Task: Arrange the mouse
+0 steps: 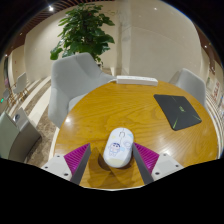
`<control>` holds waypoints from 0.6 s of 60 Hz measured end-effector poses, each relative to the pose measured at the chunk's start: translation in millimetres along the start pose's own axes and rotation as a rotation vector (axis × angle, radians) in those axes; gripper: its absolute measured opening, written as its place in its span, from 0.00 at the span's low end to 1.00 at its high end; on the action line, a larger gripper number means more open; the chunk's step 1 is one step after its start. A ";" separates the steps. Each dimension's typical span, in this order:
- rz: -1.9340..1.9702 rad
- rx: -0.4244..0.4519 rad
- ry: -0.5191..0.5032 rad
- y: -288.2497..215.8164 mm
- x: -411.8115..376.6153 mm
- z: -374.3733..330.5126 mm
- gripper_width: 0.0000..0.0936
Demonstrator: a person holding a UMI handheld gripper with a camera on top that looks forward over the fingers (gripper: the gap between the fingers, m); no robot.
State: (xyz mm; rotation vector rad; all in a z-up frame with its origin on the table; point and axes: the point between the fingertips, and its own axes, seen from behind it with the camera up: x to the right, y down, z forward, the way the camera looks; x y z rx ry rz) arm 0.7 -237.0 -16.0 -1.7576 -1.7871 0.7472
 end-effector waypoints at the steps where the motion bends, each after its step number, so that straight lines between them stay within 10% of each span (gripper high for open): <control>1: -0.001 0.000 -0.002 -1.3 -0.5 1.9 0.94; 13: -0.024 0.006 -0.026 -15.7 -6.4 15.8 0.91; 18: -0.031 0.004 -0.035 -18.4 -6.2 19.0 0.81; 23: -0.053 0.004 -0.042 -21.3 -5.0 20.5 0.51; 36: -0.069 0.007 -0.088 -43.5 0.4 8.4 0.44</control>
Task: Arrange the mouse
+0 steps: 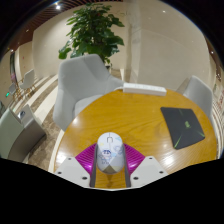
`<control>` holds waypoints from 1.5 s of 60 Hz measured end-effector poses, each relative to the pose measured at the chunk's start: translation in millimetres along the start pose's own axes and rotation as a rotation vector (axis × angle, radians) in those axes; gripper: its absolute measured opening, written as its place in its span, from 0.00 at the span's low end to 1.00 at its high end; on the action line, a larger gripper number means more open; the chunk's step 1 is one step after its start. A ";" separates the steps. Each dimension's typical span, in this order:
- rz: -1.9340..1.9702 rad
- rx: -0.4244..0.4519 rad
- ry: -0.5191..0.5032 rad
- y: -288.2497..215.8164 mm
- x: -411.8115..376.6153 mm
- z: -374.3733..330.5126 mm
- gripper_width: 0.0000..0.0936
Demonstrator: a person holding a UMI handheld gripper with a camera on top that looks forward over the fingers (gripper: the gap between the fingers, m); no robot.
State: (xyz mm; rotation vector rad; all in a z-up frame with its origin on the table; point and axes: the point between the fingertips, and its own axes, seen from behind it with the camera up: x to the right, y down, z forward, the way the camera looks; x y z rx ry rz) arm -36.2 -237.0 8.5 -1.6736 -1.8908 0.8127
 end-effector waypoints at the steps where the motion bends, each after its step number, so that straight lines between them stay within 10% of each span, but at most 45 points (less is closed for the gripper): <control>1: 0.000 0.010 0.004 -5.9 3.5 -4.5 0.43; 22: 0.044 0.174 0.152 -161.6 214.9 -23.8 0.43; 48: 0.158 -0.054 0.125 -40.6 325.6 72.9 0.47; 56: 0.151 -0.054 0.085 -43.1 316.9 64.1 0.95; 90: 0.121 -0.156 0.088 115.7 288.5 -185.1 0.92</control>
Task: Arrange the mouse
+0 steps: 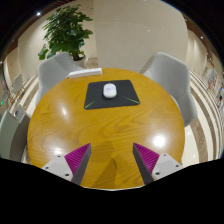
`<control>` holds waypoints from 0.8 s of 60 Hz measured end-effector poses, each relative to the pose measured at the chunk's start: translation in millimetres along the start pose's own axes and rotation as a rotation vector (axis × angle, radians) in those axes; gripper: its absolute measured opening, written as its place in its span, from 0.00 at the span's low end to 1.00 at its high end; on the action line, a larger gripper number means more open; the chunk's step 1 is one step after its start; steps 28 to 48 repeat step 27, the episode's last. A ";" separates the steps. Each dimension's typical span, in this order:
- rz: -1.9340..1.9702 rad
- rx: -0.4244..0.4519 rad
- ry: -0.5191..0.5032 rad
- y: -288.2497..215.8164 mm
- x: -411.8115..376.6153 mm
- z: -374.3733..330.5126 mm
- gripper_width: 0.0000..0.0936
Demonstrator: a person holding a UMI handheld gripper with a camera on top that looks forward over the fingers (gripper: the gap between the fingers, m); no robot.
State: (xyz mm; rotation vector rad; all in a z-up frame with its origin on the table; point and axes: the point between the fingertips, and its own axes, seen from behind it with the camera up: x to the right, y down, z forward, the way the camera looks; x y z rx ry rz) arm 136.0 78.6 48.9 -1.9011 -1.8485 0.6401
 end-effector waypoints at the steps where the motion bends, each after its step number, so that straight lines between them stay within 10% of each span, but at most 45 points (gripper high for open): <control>1: -0.001 -0.003 0.006 4.8 1.6 -3.2 0.93; 48: -0.001 0.003 0.044 24.4 17.3 -17.1 0.92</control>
